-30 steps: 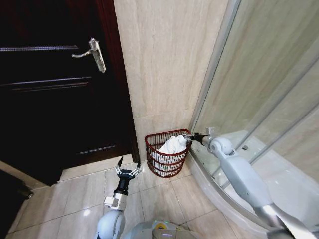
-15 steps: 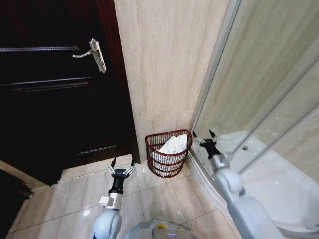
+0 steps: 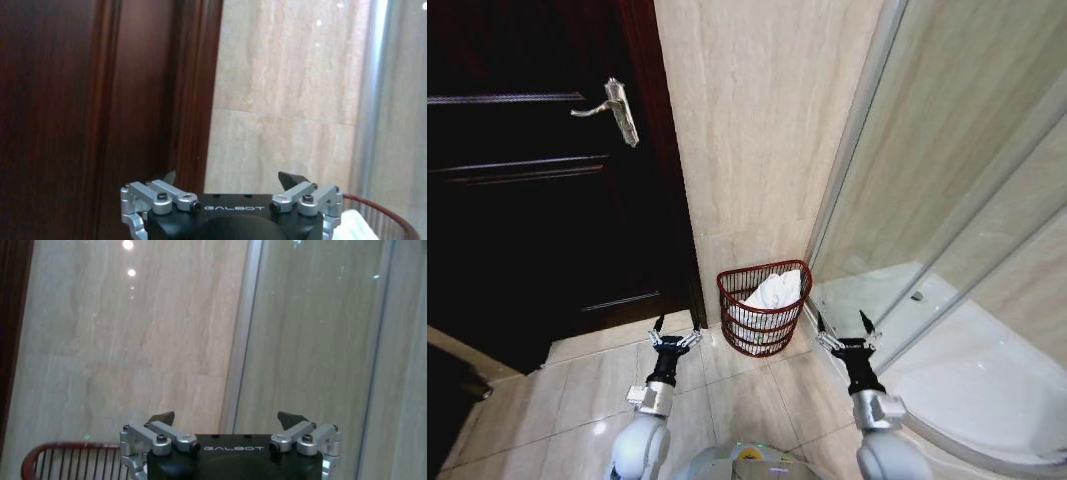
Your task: Discard the used towel into the hamper.
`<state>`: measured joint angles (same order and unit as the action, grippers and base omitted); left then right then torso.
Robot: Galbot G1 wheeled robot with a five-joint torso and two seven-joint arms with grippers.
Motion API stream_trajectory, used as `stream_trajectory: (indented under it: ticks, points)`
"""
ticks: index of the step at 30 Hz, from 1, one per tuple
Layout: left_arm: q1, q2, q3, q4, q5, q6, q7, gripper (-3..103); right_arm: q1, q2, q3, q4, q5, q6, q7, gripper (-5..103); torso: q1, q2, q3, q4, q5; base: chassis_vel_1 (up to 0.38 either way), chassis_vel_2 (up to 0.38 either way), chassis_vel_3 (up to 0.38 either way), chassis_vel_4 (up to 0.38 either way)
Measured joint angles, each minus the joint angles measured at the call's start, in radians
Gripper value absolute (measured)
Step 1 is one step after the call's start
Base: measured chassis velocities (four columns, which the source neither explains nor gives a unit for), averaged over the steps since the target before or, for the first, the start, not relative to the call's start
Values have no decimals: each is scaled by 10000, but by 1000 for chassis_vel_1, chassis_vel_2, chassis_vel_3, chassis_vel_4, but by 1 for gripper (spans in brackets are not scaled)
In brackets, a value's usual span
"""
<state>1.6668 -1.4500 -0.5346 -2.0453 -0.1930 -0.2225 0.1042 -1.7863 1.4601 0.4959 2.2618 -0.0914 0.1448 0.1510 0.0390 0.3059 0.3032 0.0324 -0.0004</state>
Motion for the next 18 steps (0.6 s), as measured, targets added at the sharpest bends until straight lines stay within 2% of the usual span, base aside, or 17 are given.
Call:
stream_trajectory:
  ticks: [6, 11, 18]
  points:
    - [-384, 474, -163, -17, -316, 368, 227, 100, -167, 966, -64, 368, -385, 169, -197, 100, 1, 0, 1, 0, 0, 0, 0, 0, 0]
    - [-449, 739, -134, 93, -406, 272, 228, 100, -432, 1460, -46, 438, -515, 561, -205, 100, -3, -10, -4, 0, 2, 0, 0, 0, 0]
    - [-588, 767, 54, 322, -325, -27, 246, 100, -944, 1463, 8, 387, -464, 1201, 35, 100, -86, -210, -118, 0, 2, 0, 0, 0, 0]
